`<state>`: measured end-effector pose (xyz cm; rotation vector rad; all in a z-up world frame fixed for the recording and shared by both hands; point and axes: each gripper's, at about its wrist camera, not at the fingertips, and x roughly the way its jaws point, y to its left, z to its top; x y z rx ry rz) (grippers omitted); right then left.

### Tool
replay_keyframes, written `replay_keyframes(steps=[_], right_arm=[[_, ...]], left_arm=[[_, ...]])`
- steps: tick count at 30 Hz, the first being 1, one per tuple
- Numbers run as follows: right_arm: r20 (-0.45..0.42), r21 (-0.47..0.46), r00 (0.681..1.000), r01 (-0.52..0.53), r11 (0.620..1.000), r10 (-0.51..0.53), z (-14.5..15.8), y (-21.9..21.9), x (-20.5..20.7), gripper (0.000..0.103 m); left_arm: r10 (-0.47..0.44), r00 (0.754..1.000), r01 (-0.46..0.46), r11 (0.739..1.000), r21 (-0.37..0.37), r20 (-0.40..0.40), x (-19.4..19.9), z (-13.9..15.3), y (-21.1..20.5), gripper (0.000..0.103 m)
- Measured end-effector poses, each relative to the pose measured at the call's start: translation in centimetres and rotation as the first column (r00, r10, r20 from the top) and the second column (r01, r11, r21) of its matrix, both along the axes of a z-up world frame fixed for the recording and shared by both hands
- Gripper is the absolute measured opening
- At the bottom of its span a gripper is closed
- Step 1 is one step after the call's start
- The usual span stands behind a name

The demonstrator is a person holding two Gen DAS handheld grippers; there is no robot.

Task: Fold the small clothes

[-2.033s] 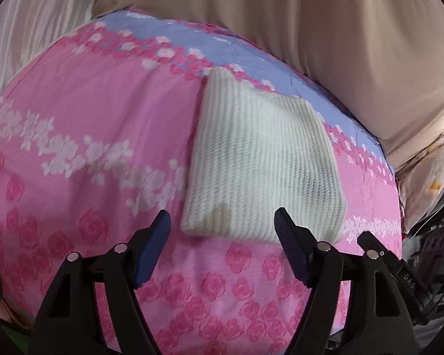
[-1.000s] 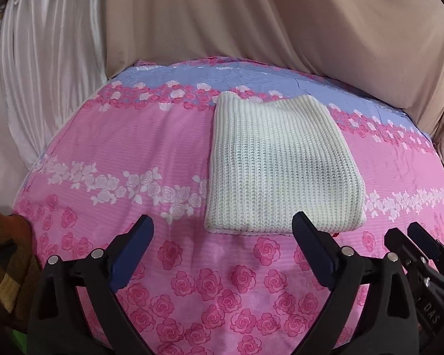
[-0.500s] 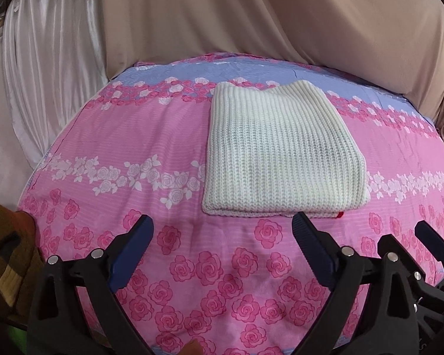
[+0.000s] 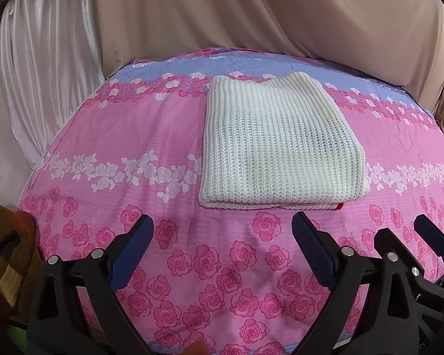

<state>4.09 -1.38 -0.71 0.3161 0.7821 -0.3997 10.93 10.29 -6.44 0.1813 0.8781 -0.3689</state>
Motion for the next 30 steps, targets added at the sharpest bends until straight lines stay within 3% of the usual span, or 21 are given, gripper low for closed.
replay_keyframes(steps=[21, 28, 30], right_arm=[[-0.012, 0.000, 1.000, -0.008, 1.000, 0.008, -0.37, 0.35, 0.83, 0.073], [-0.015, 0.003, 1.000, -0.004, 1.000, 0.004, -0.51, 0.30, 0.86, 0.073], [-0.013, 0.006, 1.000, -0.002, 1.000, 0.002, -0.62, 0.16, 0.81, 0.073]], left_arm=[[0.018, 1.000, -0.018, 1.000, 0.018, 0.012, 0.32, -0.26, -0.01, 0.092], [0.006, 0.999, -0.006, 1.000, 0.008, -0.034, 0.86, -0.57, -0.18, 0.093], [0.010, 0.999, -0.009, 1.000, 0.015, -0.032, 0.84, -0.60, -0.29, 0.097]])
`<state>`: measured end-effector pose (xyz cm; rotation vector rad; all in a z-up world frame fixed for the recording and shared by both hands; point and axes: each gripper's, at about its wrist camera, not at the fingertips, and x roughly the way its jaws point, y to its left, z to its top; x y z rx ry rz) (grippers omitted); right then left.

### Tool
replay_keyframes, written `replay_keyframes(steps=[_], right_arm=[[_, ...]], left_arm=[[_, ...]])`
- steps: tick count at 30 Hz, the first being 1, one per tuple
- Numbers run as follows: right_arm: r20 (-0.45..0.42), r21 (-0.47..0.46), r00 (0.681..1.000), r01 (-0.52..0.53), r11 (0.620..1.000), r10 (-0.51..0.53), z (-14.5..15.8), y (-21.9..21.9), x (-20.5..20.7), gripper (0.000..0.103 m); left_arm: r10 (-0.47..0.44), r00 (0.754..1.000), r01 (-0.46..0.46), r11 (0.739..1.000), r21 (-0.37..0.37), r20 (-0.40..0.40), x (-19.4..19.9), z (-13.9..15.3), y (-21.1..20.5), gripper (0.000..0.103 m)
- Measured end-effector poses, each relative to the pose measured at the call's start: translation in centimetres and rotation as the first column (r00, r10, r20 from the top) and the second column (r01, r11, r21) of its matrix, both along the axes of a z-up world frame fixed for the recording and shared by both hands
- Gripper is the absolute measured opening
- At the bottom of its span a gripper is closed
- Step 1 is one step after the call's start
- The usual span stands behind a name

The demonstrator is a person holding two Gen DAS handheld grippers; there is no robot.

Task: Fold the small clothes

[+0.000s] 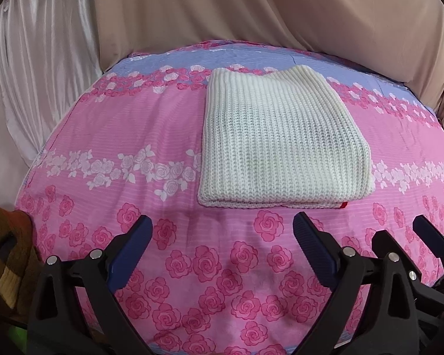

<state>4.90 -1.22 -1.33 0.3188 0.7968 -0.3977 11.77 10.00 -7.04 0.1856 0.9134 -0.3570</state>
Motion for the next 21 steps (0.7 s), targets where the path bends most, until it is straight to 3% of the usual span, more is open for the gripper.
replay_keyframes(steps=[6, 11, 21], right_arm=[[-0.002, 0.002, 1.000, 0.001, 1.000, -0.001, -0.21, -0.16, 0.05, 0.073], [-0.002, 0.005, 1.000, -0.001, 1.000, 0.001, -0.25, -0.09, 0.12, 0.073], [-0.006, 0.010, 1.000, -0.003, 1.000, 0.003, -0.22, -0.07, 0.13, 0.074]], left_arm=[[-0.007, 1.000, 0.006, 1.000, -0.010, -0.010, 0.32, -0.18, -0.16, 0.098], [0.000, 0.998, -0.002, 1.000, 0.031, 0.062, -0.23, -0.33, -0.48, 0.098], [0.017, 0.999, -0.019, 0.998, 0.054, 0.034, -0.37, -0.86, -0.58, 0.098]])
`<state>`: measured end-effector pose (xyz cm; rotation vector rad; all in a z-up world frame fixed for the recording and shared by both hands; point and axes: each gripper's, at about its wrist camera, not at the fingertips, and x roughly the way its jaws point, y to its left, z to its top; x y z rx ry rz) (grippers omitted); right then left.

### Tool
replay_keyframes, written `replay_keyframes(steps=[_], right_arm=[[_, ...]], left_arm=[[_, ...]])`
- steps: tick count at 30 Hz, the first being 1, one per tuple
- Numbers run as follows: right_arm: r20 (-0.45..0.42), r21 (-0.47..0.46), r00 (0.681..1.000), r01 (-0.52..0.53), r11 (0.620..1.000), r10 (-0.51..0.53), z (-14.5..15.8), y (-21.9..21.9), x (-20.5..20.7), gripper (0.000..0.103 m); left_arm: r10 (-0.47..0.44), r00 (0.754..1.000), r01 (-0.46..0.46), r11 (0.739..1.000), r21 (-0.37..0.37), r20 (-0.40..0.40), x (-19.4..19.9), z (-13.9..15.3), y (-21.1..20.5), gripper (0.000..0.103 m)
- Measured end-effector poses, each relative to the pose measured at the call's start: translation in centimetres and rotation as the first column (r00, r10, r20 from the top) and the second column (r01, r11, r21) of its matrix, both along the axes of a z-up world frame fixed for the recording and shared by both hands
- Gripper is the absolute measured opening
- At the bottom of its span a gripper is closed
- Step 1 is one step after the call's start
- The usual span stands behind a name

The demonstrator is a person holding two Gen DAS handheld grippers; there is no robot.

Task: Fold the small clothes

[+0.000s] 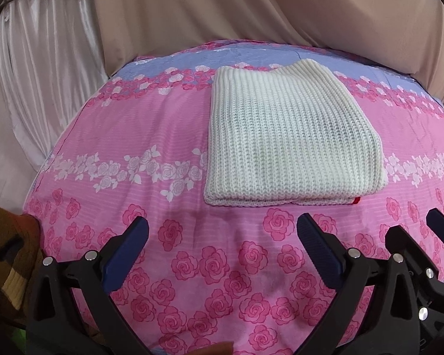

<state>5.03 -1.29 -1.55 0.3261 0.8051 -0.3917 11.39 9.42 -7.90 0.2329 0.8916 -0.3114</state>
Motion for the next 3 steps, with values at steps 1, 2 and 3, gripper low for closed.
replay_keyframes(steps=[1, 2, 3], right_arm=[[-0.002, -0.001, 1.000, -0.001, 1.000, 0.001, -0.01, -0.01, 0.00, 0.074], [-0.003, -0.001, 1.000, 0.000, 1.000, 0.000, 0.00, -0.01, -0.01, 0.074], [-0.003, -0.001, 1.000, 0.000, 1.000, 0.000, 0.01, 0.00, -0.04, 0.074]], left_arm=[[0.002, 1.000, -0.002, 1.000, 0.001, -0.007, 0.03, -0.05, 0.00, 0.098], [0.005, 1.000, -0.005, 1.000, 0.000, -0.012, 0.03, -0.10, 0.04, 0.098], [0.005, 1.000, -0.005, 1.000, -0.002, -0.015, 0.02, -0.13, 0.05, 0.098]])
